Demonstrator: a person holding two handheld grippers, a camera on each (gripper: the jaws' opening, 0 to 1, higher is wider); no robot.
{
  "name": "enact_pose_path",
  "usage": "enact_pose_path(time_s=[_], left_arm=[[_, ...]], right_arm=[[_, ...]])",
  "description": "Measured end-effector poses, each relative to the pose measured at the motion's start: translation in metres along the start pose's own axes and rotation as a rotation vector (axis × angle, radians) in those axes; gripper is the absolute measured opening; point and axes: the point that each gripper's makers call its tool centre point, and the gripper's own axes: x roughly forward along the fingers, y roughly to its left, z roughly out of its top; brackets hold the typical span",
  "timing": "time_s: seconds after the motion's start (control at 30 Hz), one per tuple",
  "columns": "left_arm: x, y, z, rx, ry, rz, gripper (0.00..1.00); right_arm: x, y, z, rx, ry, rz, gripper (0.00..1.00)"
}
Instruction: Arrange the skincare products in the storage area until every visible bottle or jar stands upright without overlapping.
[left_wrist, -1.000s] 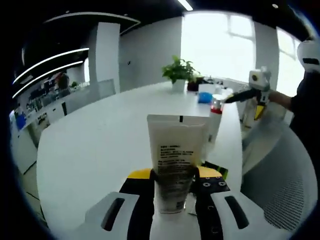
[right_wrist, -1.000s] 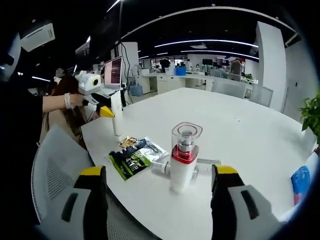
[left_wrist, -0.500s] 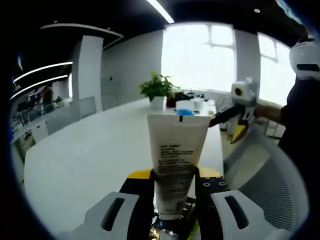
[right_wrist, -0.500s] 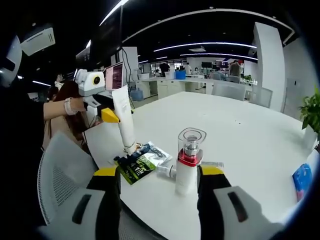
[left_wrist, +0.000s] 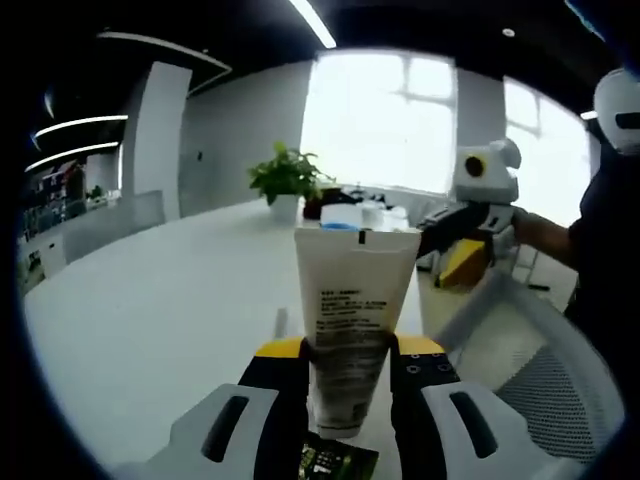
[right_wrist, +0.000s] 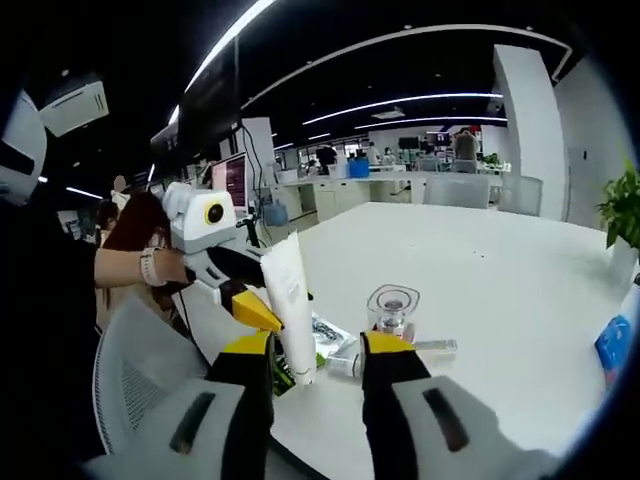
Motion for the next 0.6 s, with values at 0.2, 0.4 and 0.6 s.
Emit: enact_pose_path(time_s=[0.2, 0.4, 0.6], left_arm=[[0.014, -0.001, -0.002, -0.004, 0.001, 0.017, 0.27], [0.023, -0.006, -0.007, 0.007, 0.013, 0.031, 0.28], [0.027, -0.004, -0.012, -0.028, -0.007, 0.048, 0.28]], right_arm=[[0.013, 0.007, 0.003, 0.01, -0.002, 0.016, 0.28], [0.02, 0.007, 0.009, 0.033, -0.027, 0.018, 0.16], [0.024, 0.005, 0.01, 0.023, -0.03, 0.018, 0.08]])
